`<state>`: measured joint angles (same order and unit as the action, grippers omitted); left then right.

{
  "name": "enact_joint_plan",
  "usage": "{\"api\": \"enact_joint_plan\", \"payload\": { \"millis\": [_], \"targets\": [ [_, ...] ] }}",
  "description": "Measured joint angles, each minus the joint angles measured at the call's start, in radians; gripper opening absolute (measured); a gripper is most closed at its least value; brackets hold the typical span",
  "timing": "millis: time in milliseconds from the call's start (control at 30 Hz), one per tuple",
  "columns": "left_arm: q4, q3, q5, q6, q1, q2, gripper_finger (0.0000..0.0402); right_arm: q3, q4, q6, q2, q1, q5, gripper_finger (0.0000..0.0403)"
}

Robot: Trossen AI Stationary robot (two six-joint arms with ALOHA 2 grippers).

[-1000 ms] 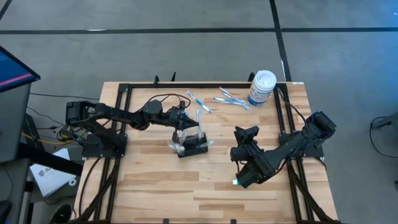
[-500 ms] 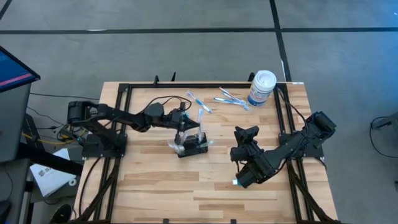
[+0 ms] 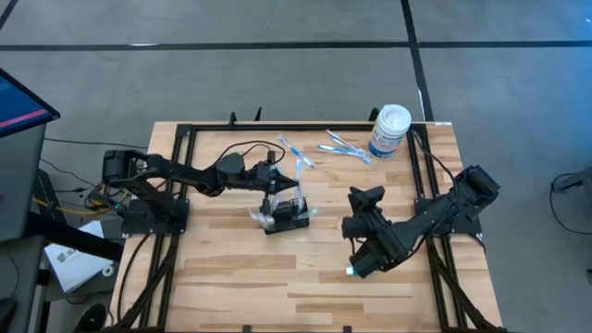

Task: Pick & Place toothbrushing station
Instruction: Put the blue toothbrush into the wire organizer

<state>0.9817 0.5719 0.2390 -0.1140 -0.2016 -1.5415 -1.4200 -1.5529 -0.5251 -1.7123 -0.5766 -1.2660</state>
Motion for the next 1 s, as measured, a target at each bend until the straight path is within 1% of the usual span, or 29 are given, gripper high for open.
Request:
{"api": "enact_joint_plan", "payload": {
  "millis": [100, 600, 833, 1000],
  "targets": [
    [-0.005, -0.001, -0.019, -0.002, 0.0, -0.001, 0.0, 0.0, 0.001, -0.003, 0.0, 0.01, 0.017, 0.0122],
    [-0.014, -0.001, -0.101, -0.036, 0.017, -0.001, 0.0, 0.0, 0.004, -0.001, 0.0, 0.012, 0.015, 0.0121],
    [-0.016, -0.003, -0.117, -0.087, 0.054, -0.001, 0.0, 0.0, 0.004, 0.0, 0.0, 0.012, 0.014, 0.0121],
    [-0.017, -0.003, -0.119, -0.088, 0.066, -0.001, 0.0, 0.0, 0.004, 0.0, 0.0, 0.011, 0.014, 0.0121]
  ]
}}
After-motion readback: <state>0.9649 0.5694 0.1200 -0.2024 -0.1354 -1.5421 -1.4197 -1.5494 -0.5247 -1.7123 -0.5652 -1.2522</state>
